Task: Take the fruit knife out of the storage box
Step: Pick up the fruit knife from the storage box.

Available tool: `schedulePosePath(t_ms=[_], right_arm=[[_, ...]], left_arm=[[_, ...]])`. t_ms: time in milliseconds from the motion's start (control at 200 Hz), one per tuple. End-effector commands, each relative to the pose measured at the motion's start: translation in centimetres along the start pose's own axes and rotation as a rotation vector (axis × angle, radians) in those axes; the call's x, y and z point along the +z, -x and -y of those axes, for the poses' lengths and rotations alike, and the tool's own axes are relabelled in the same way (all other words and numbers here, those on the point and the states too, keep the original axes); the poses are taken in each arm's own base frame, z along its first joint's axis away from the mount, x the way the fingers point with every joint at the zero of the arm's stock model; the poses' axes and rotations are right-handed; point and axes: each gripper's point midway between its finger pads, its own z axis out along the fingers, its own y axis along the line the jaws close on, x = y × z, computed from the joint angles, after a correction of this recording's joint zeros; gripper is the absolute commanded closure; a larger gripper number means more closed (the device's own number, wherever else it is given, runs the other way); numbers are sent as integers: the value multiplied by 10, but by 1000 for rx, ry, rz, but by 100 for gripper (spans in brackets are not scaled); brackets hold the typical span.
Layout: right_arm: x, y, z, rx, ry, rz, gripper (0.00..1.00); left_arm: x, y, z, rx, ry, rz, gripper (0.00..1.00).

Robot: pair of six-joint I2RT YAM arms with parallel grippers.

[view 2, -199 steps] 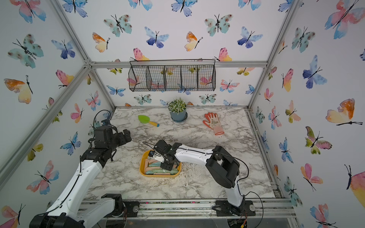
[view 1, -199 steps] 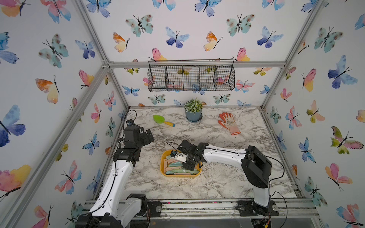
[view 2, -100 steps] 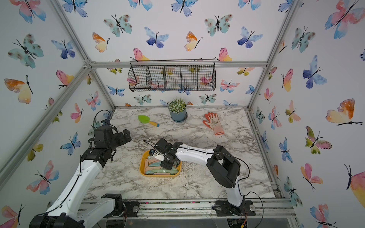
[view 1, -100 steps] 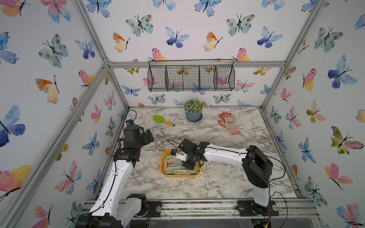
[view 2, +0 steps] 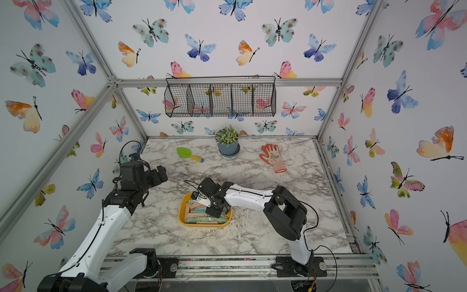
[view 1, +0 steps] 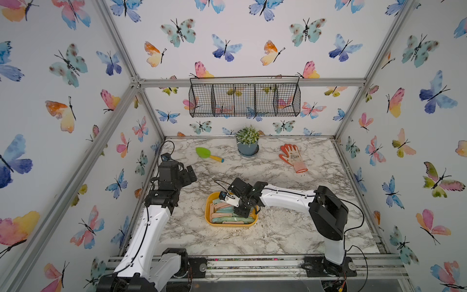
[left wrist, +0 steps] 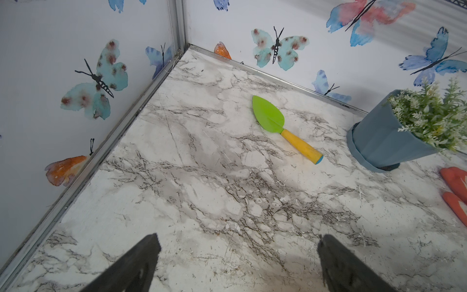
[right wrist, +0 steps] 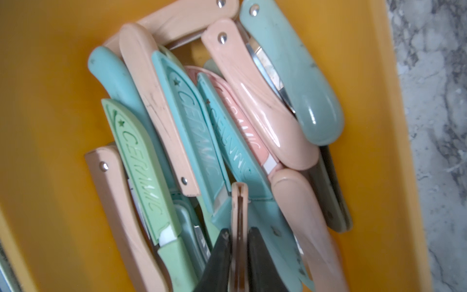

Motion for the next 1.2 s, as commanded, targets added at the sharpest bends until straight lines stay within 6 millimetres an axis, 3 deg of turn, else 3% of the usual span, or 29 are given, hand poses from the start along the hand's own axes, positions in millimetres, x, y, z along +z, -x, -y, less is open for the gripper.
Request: schedulePosePath(t_ms=[0,190,441,876,1011,1196], right_arm=[[9,-12,-3,8,29,-49,82],[11,-14,-3,9,33,-58,80],[6,-9,0,20,23,-31,86],[-43,24,19,102,47,156,89],[-64,33,42,187,61,253,89],[-100,32,99,364,47,411,90]], left_arm=[[-10,11,1,-4,3,30,2],[-10,11,1,-4,3,29,2],[-10,11,1,-7,1,30,2],[-14,25,24,-8,-99,14,2],[-8,25,24,19,-93,9,2],[-2,23,29,39,-116,16,2]])
